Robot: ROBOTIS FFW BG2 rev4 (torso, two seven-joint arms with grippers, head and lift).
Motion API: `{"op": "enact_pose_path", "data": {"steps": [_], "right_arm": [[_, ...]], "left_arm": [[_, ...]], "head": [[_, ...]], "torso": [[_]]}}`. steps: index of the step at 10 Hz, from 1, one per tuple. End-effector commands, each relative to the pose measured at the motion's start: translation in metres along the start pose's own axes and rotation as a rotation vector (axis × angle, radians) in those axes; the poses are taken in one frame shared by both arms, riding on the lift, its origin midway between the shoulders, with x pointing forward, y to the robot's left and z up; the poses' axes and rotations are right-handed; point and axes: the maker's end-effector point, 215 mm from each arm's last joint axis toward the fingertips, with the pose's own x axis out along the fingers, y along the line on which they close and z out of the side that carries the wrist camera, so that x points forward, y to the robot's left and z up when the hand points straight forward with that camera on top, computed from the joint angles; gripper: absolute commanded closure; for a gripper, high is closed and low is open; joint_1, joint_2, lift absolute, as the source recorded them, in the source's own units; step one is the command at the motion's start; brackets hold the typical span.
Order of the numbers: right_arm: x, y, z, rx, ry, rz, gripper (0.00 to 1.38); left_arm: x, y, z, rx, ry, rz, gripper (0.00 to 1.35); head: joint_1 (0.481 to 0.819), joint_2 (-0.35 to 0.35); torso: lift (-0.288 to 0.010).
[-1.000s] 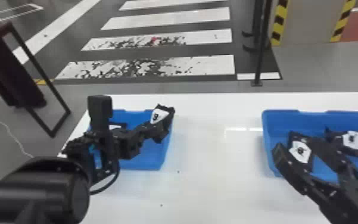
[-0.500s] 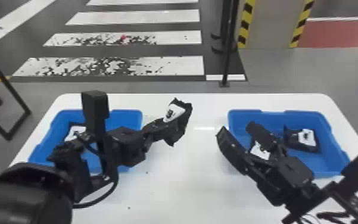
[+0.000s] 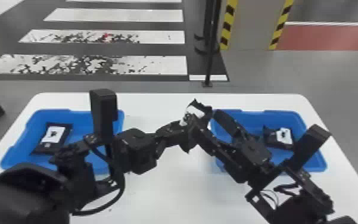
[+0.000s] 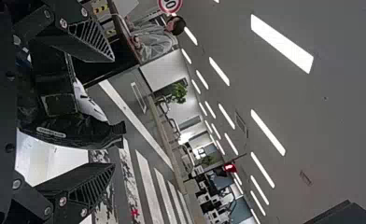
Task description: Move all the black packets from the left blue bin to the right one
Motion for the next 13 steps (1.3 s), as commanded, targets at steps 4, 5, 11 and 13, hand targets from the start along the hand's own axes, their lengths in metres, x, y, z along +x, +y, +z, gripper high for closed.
{"op": "enact_pose_path", "data": {"steps": [4, 5, 11, 13], "right_arm": [[0.012, -0.002, -0.003, 0.037, -0.003, 0.017, 1.28], [0.012, 0.001, -0.004, 0.048, -0.003, 0.021, 1.28], [0.012, -0.049, 0.001, 0.104, -0.027, -0.045, 1.28], [0.008, -0.122, 0.017, 0.049, -0.038, -0.155, 1.28]], "left_arm": [[0.005, -0.016, -0.003, -0.011, 0.007, -0.039, 1.22], [0.005, -0.015, -0.002, -0.01, 0.004, -0.037, 1.22], [-0.011, 0.005, -0.01, -0.078, -0.014, 0.01, 0.12], [-0.026, 0.012, -0.009, -0.095, -0.035, 0.036, 0.13]], "head": [[0.695, -0.041], [0.695, -0.041], [0.695, -0.026], [0.695, -0.052]], "torso": [[-0.14], [-0.14], [-0.14], [-0.14]]}}
